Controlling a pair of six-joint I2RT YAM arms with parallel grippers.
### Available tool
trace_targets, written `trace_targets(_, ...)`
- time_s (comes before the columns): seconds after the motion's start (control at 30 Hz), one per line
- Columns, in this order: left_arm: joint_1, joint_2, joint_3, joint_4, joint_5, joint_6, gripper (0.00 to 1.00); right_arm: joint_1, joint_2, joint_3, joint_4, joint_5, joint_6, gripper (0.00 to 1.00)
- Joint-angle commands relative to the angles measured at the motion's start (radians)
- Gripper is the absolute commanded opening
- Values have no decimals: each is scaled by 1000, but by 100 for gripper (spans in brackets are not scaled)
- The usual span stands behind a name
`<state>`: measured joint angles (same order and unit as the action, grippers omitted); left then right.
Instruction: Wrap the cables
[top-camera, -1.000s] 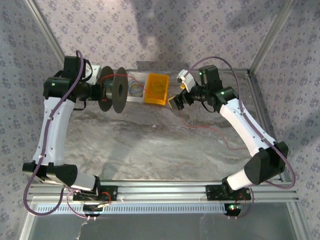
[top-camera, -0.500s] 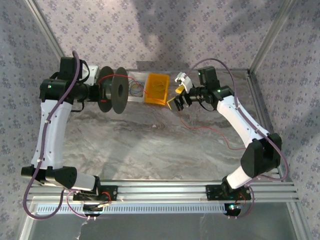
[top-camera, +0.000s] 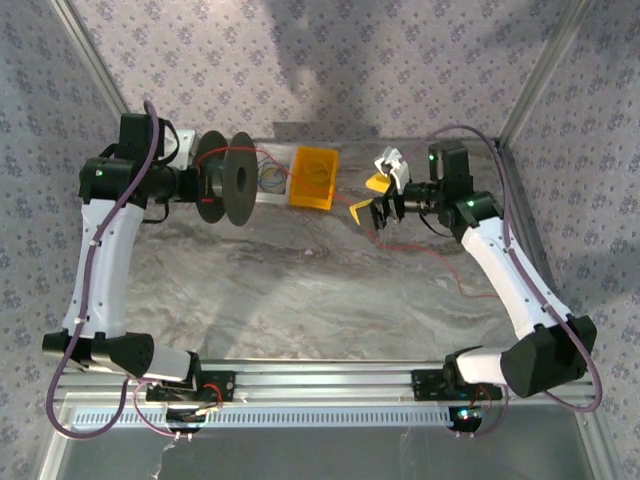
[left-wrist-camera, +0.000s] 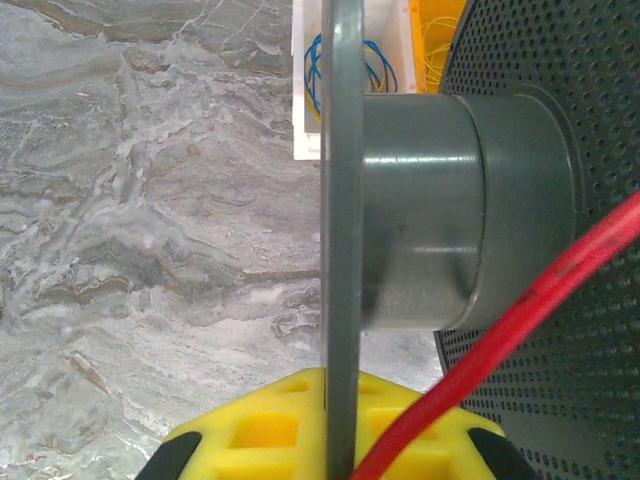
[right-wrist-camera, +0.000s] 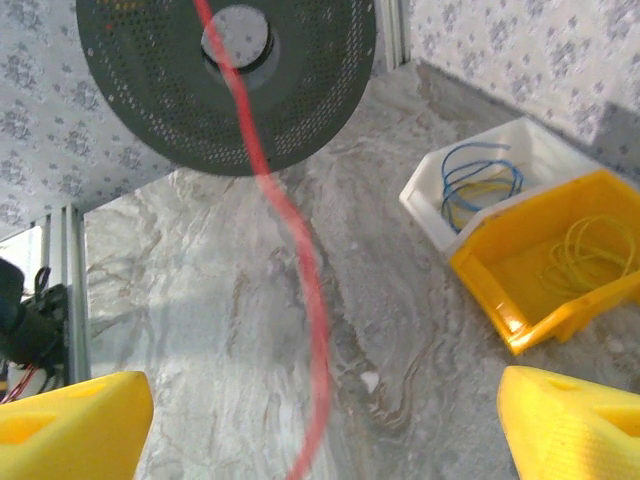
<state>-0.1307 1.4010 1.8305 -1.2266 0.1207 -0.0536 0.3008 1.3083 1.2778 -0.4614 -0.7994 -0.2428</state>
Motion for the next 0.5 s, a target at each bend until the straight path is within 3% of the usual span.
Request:
trace_targets(0.0, 16, 5, 57, 82, 10, -33, 0, 26, -5, -72, -72, 39, 4, 88)
trace_targets(0.1, 17, 15, 81, 73, 12, -28, 0, 54, 2, -132, -64, 126, 11, 85)
trace_targets(0.17, 17, 18, 89, 71, 15, -26, 0, 58, 19, -140, -46, 187, 32, 77)
trace_targets(0.3, 17, 18, 95, 68, 17, -25, 0, 55, 79, -100, -19, 254, 54, 40)
trace_targets(0.4, 17, 14, 90, 62, 23, -22, 0, 55, 137, -12, -14, 287, 39, 0)
trace_targets(0.47, 16, 9, 86, 58, 32, -17, 0, 53, 197, 74, -24, 310, 12, 0)
